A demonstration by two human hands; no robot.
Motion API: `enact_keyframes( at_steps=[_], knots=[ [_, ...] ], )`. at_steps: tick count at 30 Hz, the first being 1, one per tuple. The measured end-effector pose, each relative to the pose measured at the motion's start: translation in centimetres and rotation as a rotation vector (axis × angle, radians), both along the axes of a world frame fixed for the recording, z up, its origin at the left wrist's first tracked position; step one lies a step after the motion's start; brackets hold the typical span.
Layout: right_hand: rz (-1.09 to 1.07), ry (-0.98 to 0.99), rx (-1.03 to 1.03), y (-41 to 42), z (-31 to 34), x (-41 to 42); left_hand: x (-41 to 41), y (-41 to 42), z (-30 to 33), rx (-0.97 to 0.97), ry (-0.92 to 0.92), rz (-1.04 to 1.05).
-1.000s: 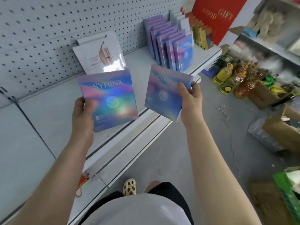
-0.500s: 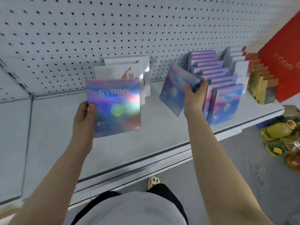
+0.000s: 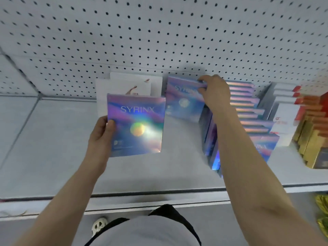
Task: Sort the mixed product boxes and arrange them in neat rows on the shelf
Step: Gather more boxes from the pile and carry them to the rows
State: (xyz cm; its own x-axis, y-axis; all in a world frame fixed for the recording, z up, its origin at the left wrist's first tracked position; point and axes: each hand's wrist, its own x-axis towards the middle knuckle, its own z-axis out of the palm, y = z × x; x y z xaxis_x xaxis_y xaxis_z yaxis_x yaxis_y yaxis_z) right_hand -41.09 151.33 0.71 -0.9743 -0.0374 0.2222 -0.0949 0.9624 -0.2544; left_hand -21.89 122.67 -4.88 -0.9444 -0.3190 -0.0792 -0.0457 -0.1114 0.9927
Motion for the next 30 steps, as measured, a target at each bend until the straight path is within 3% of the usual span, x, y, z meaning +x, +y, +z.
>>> enact_keyframes(
  at_steps=[7,11,15,18,24,30],
  knots=[
    [-0.062,0.098,0.054,0.4,-0.7,-0.9,0.1,3.1,-0.3,-0.009,0.002,0.040],
    [0.102,0.132,-0.137,0.4,-0.5,0.9,-0.8,5.3,-0.9,-0.057,0.002,0.002],
    [0.352,-0.275,-0.424,0.0,1.6,3.9,-2.2,7.8,-1.2,-0.128,-0.013,-0.050],
    [0.404,-0.441,-0.219,0.8,1.3,4.6,-3.5,9.5,-1.7,-0.224,-0.028,-0.112],
    [0.371,-0.387,-0.244,2.2,0.6,3.2,-5.8,11.8,-2.4,-0.274,-0.070,-0.166],
    [0.292,-0.120,-0.089,1.9,-0.3,1.7,-6.1,12.4,-2.7,-0.344,-0.109,-0.323]
  ],
)
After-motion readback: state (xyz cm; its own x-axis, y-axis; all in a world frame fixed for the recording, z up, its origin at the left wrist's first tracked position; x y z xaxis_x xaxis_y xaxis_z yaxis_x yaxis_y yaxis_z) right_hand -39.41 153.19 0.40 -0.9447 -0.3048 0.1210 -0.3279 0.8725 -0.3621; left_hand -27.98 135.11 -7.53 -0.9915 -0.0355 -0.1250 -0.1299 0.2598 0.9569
